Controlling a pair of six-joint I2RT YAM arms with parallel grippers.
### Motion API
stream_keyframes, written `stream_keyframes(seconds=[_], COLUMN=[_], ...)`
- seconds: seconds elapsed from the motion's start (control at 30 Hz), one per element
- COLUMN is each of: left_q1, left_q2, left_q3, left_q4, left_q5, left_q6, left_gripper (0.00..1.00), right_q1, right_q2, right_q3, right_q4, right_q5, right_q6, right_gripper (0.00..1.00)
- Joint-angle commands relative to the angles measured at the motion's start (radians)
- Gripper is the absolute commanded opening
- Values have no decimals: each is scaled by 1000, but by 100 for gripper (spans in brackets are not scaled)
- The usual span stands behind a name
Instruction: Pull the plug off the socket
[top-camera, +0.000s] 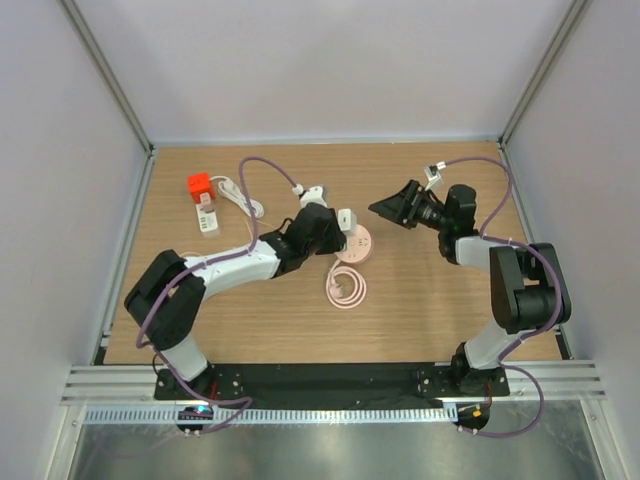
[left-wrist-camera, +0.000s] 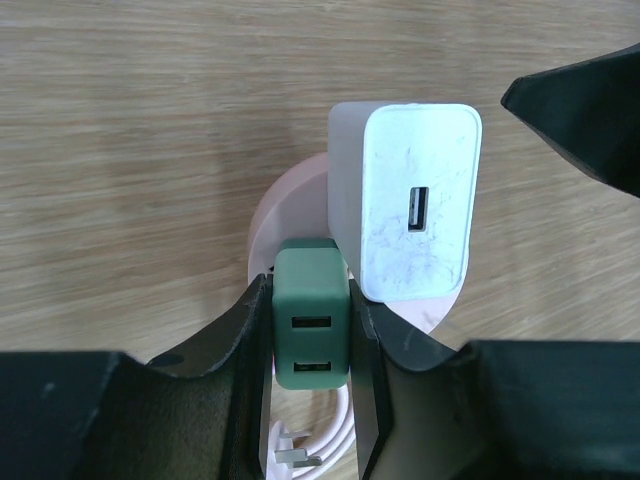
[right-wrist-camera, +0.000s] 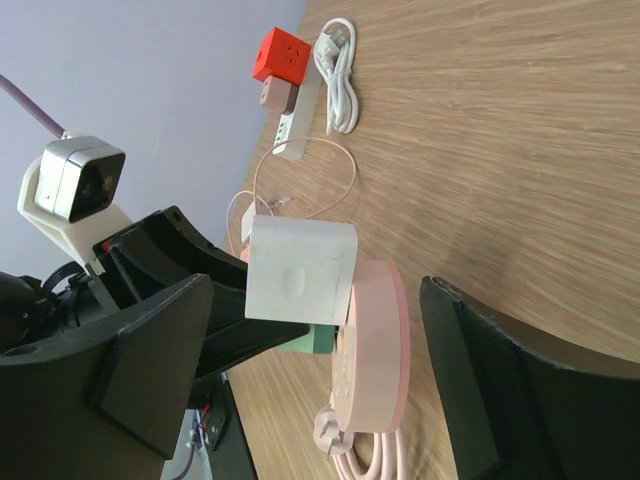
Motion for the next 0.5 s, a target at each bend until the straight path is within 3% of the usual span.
stream_keyframes(seconds=[0.0, 0.2, 0.47], left_q1=[-1, -3, -3], left_q2=[-96, -145, -214], left_q3=[13, -4, -13], left_q4=[84, 78, 64], left_q5=[-69, -118, -204], left_q6=[4, 15, 59], left_gripper=[0, 0, 0], right_q1=[18, 72, 129], right_q2=[-16, 9, 30], right_q3=[41, 104, 142], right_q4=[39, -174, -232], right_q5=[-28, -14, -33], right_q6=[-22, -151, -200], right_gripper=[93, 99, 97])
